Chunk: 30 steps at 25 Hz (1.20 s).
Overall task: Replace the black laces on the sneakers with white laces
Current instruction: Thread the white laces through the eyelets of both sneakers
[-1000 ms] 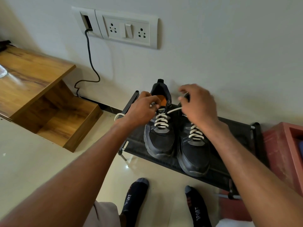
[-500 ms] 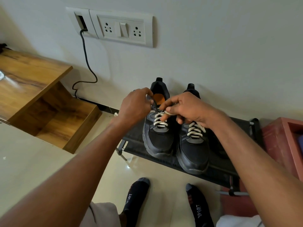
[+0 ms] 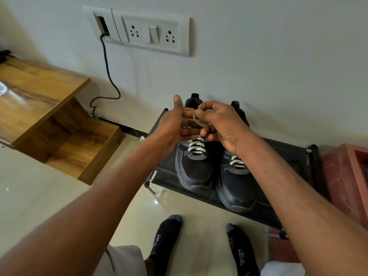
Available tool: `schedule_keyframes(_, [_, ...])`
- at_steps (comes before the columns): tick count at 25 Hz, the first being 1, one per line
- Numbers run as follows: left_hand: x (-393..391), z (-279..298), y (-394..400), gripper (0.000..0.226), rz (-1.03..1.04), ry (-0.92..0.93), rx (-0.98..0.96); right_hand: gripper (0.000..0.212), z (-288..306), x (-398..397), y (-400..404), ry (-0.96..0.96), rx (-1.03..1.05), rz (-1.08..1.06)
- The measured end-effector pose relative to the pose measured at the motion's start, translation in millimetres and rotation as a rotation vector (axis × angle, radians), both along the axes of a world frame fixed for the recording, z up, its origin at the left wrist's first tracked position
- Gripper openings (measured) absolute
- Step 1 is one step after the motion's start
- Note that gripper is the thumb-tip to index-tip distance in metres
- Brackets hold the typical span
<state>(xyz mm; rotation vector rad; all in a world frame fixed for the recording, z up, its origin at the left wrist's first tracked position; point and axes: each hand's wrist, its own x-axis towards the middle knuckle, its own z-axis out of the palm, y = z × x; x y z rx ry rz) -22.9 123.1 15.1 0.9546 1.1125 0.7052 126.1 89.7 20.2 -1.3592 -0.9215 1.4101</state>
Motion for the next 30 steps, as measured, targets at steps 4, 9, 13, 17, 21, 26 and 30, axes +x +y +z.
schedule_keyframes(4, [-5,-2,4,0.073,0.026,-0.084,0.010,0.014,2,1,1,0.085,-0.055,0.042])
schedule_keyframes(9, [-8,-7,9,0.063,-0.040,-0.083,-0.010,0.014,2,0,1,0.022,-0.053,-0.020])
schedule_keyframes(13, [-9,-8,14,0.041,0.000,0.055,0.087,0.015,-1,9,4,0.017,-0.066,-0.229])
schedule_keyframes(17, [-22,-15,25,0.020,0.211,0.194,0.218,0.012,-9,20,0,-0.868,-0.013,-0.415])
schedule_keyframes(21, [-19,-14,20,0.010,0.098,0.225,0.308,0.041,-17,3,-3,-1.190,0.223,-0.073])
schedule_keyframes(26, [-9,-10,16,0.015,0.035,0.133,0.355,0.011,-15,-3,5,-0.453,0.135,0.022])
schedule_keyframes(30, [-13,-14,18,0.009,0.078,0.172,0.347,0.014,-20,13,2,-1.138,0.060,-0.205])
